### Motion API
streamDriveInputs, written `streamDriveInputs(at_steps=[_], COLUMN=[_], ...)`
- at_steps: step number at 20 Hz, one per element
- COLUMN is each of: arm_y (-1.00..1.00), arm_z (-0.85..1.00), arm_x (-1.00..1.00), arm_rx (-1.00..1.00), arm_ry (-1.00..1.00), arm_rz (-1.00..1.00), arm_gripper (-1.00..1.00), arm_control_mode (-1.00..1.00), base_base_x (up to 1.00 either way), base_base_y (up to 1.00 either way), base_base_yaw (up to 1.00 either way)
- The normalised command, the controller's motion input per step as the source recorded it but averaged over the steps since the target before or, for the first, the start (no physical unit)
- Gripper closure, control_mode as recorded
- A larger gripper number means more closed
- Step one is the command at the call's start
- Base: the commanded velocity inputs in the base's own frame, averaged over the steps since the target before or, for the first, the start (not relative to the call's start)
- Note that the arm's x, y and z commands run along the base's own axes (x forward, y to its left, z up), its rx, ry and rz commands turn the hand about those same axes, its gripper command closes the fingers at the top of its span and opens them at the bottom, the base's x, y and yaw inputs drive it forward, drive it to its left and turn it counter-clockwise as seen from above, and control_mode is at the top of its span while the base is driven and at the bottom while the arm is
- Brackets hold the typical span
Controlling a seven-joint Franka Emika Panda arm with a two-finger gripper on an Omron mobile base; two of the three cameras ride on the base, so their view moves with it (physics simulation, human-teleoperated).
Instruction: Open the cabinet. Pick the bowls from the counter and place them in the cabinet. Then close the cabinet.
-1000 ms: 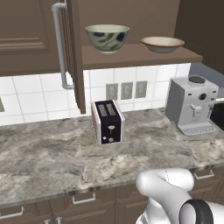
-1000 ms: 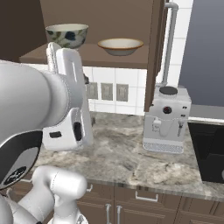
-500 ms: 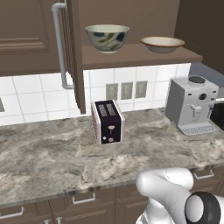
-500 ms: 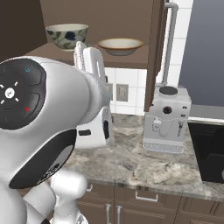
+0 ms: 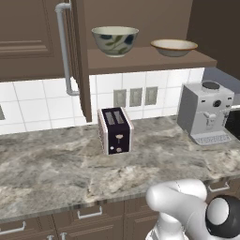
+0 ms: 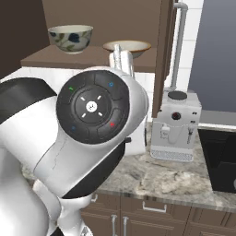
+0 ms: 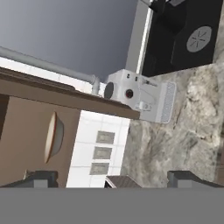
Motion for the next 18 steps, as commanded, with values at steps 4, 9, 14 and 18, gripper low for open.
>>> streamDriveInputs(at_steps=[4,9,14,18], arm_y=[-0.26,-0.26,-0.16,-0.12], arm_z=[0.00,-0.02,-0.11,-0.21], arm_x=[0.08,0.04,0.18,0.28], arm_rx=[0.09,0.11,0.13,0.13], arm_ry=[-0.03,-0.04,-0.02,-0.03], arm_rz=[0.06,0.06,0.05,0.04], arm_gripper=[-1.00,-1.00,-1.00,-1.00], arm_control_mode=[-1.00,-1.00,-1.00,-1.00], base_base_x=[0.00,0.00,0.00,0.00], base_base_y=[0.00,0.00,0.00,0.00], base_base_yaw=[0.00,0.00,0.00,0.00])
